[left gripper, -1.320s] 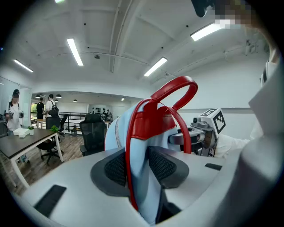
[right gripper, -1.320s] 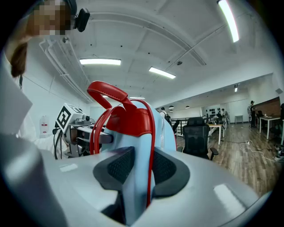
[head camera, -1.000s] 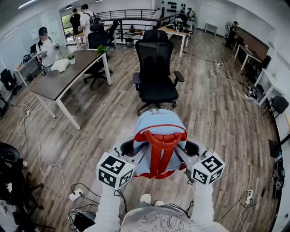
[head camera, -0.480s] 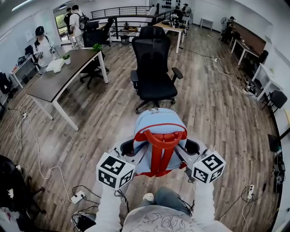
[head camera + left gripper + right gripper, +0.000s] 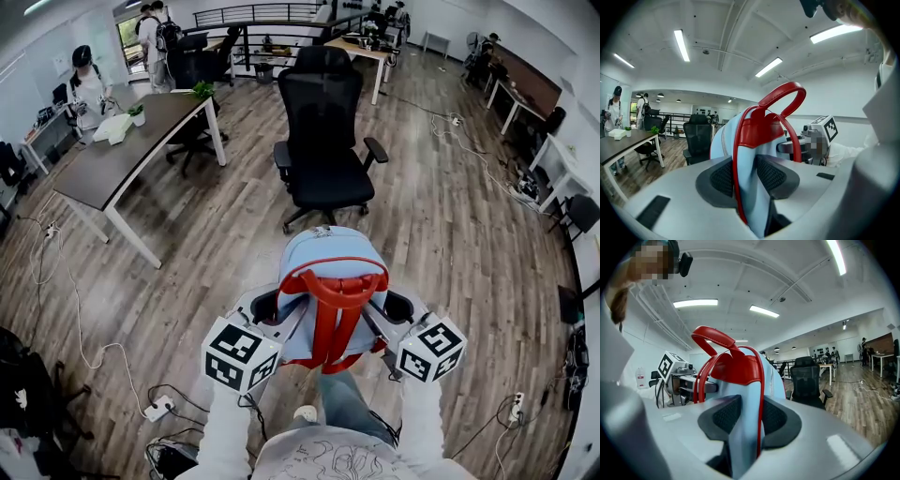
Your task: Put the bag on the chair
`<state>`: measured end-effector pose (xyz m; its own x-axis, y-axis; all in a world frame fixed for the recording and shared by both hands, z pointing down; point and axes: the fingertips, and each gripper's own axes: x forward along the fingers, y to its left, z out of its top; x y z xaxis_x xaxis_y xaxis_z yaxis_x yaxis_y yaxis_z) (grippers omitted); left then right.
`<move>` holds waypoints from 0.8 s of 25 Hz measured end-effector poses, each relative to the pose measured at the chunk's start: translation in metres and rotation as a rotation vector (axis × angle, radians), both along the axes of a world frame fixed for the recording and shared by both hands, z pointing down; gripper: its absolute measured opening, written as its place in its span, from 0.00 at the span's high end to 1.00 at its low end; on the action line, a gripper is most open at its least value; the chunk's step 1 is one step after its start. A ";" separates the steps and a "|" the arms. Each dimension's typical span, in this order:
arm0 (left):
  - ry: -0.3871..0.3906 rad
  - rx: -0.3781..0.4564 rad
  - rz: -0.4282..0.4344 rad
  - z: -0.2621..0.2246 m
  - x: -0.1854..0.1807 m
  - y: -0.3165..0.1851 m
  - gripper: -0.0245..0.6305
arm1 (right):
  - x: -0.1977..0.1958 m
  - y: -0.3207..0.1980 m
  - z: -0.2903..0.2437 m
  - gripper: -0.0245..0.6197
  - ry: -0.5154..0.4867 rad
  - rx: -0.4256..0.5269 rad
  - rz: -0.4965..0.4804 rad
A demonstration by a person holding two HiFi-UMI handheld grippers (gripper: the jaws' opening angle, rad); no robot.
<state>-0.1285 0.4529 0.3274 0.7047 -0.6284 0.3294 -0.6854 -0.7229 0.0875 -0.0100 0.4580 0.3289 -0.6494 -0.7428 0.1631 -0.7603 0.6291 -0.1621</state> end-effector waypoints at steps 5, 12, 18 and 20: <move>0.005 0.009 -0.027 -0.001 0.006 -0.062 0.76 | 0.006 -0.066 -0.002 0.75 -0.009 0.012 -0.019; -0.001 0.037 -0.063 -0.014 0.034 -0.164 0.76 | 0.035 -0.172 -0.014 0.75 -0.018 0.045 -0.055; 0.004 0.056 -0.095 -0.025 0.061 -0.245 0.76 | 0.061 -0.257 -0.027 0.75 -0.018 0.069 -0.089; 0.005 0.059 -0.100 -0.027 0.069 -0.267 0.76 | 0.069 -0.280 -0.028 0.75 -0.016 0.075 -0.097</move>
<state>-0.0596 0.1859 0.3009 0.6392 -0.7138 0.2862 -0.7540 -0.6550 0.0505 0.0593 0.1780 0.3005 -0.7205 -0.6864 0.0989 -0.6933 0.7100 -0.1232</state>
